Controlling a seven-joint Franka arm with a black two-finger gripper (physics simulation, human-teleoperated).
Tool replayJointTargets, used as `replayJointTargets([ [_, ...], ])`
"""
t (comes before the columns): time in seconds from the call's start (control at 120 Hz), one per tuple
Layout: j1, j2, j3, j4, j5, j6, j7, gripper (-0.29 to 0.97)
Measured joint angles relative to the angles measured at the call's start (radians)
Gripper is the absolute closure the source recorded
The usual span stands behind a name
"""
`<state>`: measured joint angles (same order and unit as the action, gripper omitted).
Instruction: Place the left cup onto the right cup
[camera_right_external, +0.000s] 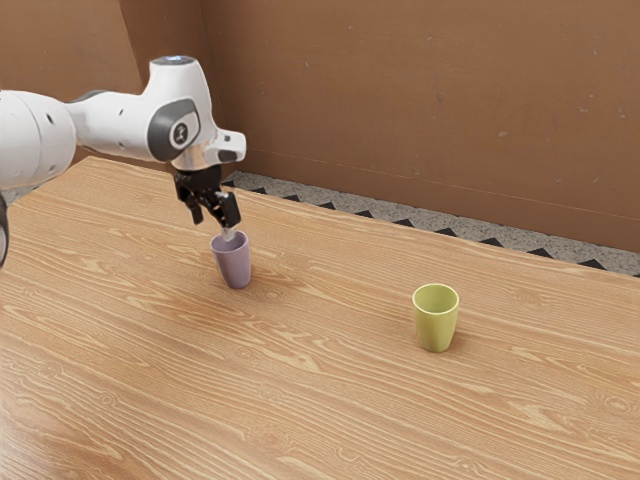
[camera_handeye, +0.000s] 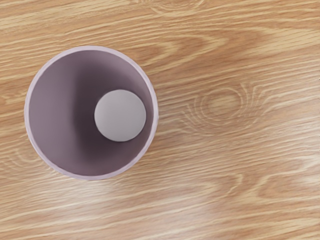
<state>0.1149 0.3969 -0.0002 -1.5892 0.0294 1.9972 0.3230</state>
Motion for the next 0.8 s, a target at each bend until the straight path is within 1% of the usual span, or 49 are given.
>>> replayJointTargets([
  [0.367, -0.016, 0.024, 0.018, -0.016, -0.033, 0.018, 0.004, 0.04],
  [0.8, -0.017, 0.103, 0.012, 0.041, -0.034, 0.031, 0.008, 0.09],
])
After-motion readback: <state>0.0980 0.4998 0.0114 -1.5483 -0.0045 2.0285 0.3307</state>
